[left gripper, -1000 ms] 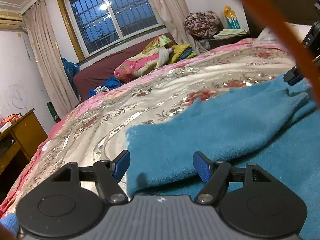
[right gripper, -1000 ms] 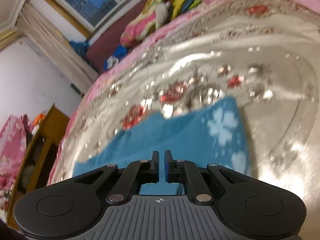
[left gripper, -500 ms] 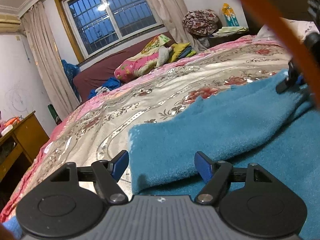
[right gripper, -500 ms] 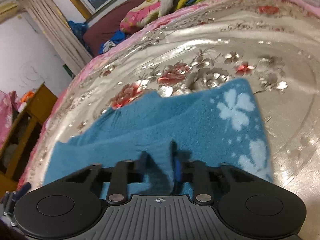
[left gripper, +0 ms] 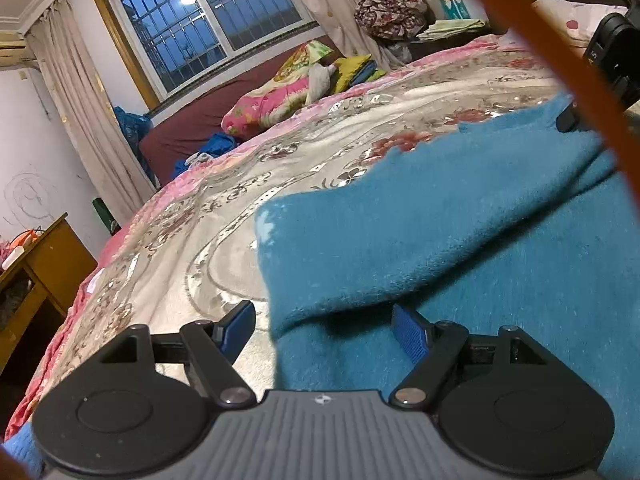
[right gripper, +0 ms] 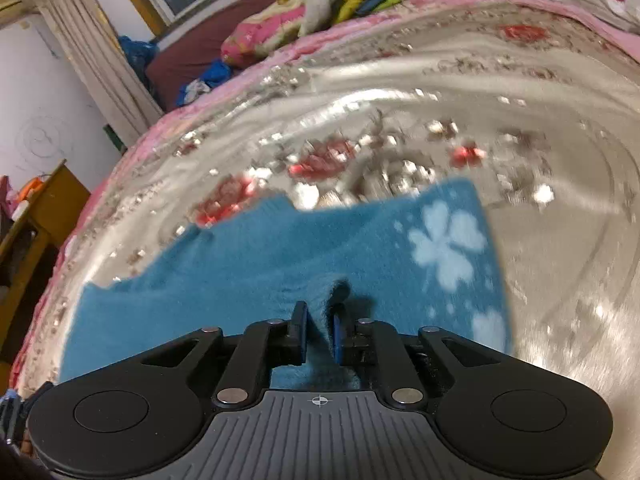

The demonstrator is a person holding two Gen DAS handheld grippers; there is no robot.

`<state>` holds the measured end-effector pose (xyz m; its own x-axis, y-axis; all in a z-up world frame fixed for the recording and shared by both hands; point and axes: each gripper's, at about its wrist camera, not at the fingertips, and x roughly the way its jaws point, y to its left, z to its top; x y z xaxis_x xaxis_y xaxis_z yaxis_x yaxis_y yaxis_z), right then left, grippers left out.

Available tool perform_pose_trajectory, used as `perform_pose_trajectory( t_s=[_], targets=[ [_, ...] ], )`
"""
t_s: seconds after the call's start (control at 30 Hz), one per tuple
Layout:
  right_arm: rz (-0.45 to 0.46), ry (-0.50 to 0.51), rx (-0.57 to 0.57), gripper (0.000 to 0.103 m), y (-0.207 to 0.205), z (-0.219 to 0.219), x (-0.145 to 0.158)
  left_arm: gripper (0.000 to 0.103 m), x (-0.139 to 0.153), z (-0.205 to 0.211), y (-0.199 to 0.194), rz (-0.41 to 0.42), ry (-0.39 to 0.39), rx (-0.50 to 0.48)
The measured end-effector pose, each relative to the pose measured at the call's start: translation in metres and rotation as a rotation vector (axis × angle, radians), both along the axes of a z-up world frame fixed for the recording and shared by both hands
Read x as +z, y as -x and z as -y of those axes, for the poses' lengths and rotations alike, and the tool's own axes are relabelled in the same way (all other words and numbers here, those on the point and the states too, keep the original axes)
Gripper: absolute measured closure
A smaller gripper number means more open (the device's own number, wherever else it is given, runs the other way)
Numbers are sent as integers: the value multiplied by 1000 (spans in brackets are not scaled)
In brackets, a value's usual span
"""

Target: Fold small clothes

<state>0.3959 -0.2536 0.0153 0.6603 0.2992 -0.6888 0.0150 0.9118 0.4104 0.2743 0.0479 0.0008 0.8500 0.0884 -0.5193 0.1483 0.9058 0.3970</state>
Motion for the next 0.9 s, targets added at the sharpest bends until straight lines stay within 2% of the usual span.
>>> perform_pose_trajectory(
  t_s=[0.1,0.27,0.33,0.4,0.47,0.5,0.6,0.7,0.9],
  targets=[
    [5,8,-5,83,5,0,11,23,6,-5,6,6,5,16],
    [106,135,48,81,46,-15,41,23,8,-16,23,7,27,39],
    [126,154,76,81,61,-18,44,23,5,-18,29,-6,36,48],
    [101,183,98,81,66,-19,39,23,4,-19,33,-7,43,56],
    [24,233,85,80,62,-19,27,23,8,-20,37,-10,59,63],
    [-5,225,69,79,61,-17,24,23,11,-20,41,-10,71,65],
    [16,152,52,79,76,-9,31,23,17,-24,56,-8,88,62],
    [32,149,93,79,101,-10,39,23,16,-25,72,-24,96,60],
    [-40,149,157,79,161,-9,33,23,12,-25,99,-53,119,44]
  ],
)
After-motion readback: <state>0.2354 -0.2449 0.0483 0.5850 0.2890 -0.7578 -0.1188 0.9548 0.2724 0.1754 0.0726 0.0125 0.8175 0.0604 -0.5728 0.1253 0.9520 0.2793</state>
